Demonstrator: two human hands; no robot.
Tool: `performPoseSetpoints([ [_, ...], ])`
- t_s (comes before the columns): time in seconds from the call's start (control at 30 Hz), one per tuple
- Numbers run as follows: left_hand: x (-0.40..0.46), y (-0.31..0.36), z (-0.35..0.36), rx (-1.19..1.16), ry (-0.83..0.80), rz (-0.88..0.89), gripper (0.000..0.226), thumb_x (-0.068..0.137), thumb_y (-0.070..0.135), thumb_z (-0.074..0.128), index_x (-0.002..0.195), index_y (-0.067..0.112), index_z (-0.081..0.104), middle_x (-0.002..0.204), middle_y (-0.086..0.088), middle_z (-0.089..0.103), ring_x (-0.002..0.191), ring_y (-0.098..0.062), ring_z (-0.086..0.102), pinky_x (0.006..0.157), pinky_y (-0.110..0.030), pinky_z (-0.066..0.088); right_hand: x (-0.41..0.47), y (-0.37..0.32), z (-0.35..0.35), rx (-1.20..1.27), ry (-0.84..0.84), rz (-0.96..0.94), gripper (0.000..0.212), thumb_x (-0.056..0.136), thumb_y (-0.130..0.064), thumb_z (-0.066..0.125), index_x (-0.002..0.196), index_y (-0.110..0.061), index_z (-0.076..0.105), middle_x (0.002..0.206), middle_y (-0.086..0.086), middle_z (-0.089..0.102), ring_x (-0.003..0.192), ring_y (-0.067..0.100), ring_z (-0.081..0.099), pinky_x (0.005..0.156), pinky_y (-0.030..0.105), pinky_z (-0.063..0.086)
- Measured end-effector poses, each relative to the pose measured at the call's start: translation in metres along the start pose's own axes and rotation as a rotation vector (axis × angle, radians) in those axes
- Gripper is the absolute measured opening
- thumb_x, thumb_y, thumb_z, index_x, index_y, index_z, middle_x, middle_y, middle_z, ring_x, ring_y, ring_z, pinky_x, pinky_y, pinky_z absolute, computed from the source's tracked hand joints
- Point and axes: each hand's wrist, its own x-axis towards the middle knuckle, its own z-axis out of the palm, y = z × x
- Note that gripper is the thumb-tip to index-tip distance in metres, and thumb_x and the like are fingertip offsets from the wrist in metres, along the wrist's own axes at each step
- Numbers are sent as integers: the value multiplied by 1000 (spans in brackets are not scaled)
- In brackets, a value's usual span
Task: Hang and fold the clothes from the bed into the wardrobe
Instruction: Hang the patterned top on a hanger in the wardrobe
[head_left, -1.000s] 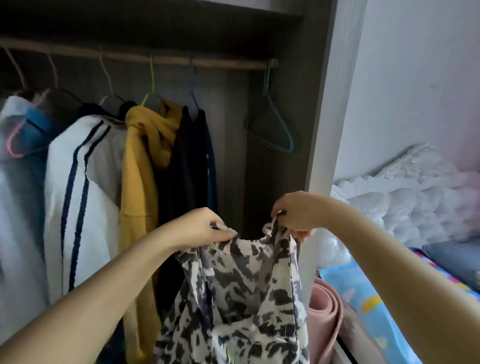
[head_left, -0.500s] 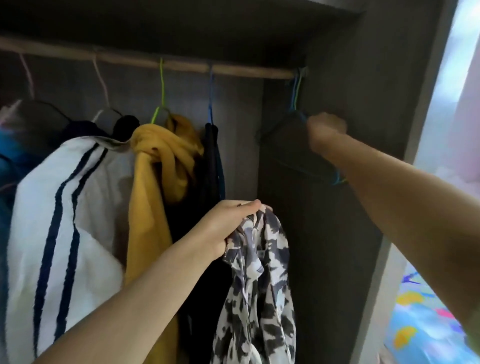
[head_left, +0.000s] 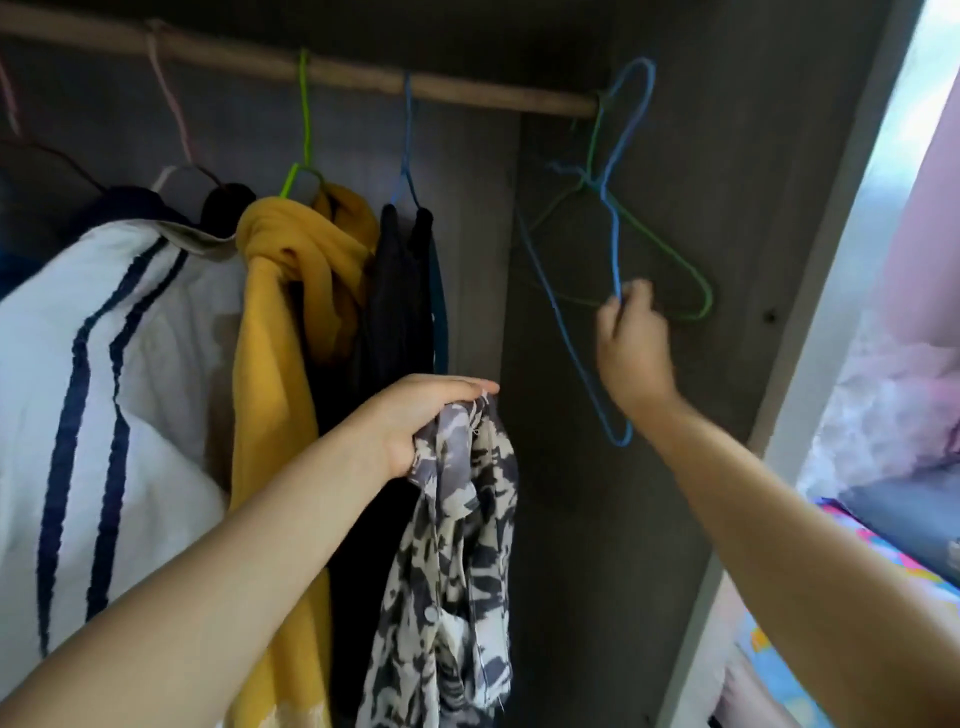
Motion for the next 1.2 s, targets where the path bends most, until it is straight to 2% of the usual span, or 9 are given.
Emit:
performPoseSetpoints([
  [0.07,-5,-10,-1,94,-54,-18,32,88,-2,55,109,17,71,102,-19,69,90,-27,69,73,-32,59,-71,24,-4,213,9,90,3,98,-15,44,96,-17,44,63,-3,52,55,9,54,55,27,33],
  [0.2,-8,-34,17,525,0,-48,50,80,-9,54,120,19,65,103,-16,64,92,-25,64,74,-20,53,-134,45,-24,748,-127,519,8,98,-25,53,94,-25,61,51,-11,42,40,3,40,38,18,34],
  [0.3,-7,-53,40,1165,118,2,43,83,4,61,125,14,61,117,-12,64,102,-26,62,76,-20,53,-143,47,-54,708,-262,512,40,96,-46,50,75,-22,75,41,-11,29,36,5,27,36,15,22],
  [0.4,-19,-62,60,1411,239,128,24,86,7,54,103,18,67,103,-9,66,88,-26,62,72,-34,53,-160,40,-83,601,-320,394,40,88,-55,49,75,-28,76,42,-11,25,40,7,24,39,18,20],
  [0.53,-51,-62,75,1116,169,561,47,86,4,46,117,36,61,56,4,57,41,-7,45,41,-17,32,-173,31,-125,957,-117,555,37,89,-45,56,70,-20,74,45,-13,23,37,2,20,37,14,17],
  [0.63,-73,-53,82,884,319,714,44,86,-1,50,120,23,66,54,20,57,45,-6,54,41,-11,29,-172,23,-161,1271,55,578,40,94,-43,51,66,-20,70,47,-13,22,38,1,18,34,13,17],
  [0.8,-85,-41,103,896,404,695,23,89,7,54,93,15,75,91,4,73,86,-6,65,74,-14,47,-181,1,-197,1399,75,504,49,99,-41,41,60,-23,65,44,-14,26,35,0,20,33,13,17],
  [0.97,-91,-36,121,735,305,640,35,89,12,57,69,40,66,69,29,66,74,11,61,62,0,40,-204,-19,-221,1405,45,448,41,84,-52,49,58,-24,63,43,-16,25,35,-1,21,35,12,15],
  [1.2,-90,-40,133,739,259,499,38,91,19,60,56,32,66,43,24,52,45,9,51,41,-3,33,-217,-40,-269,1426,82,386,45,88,-47,42,54,-25,62,48,-8,14,38,6,12,34,10,16],
])
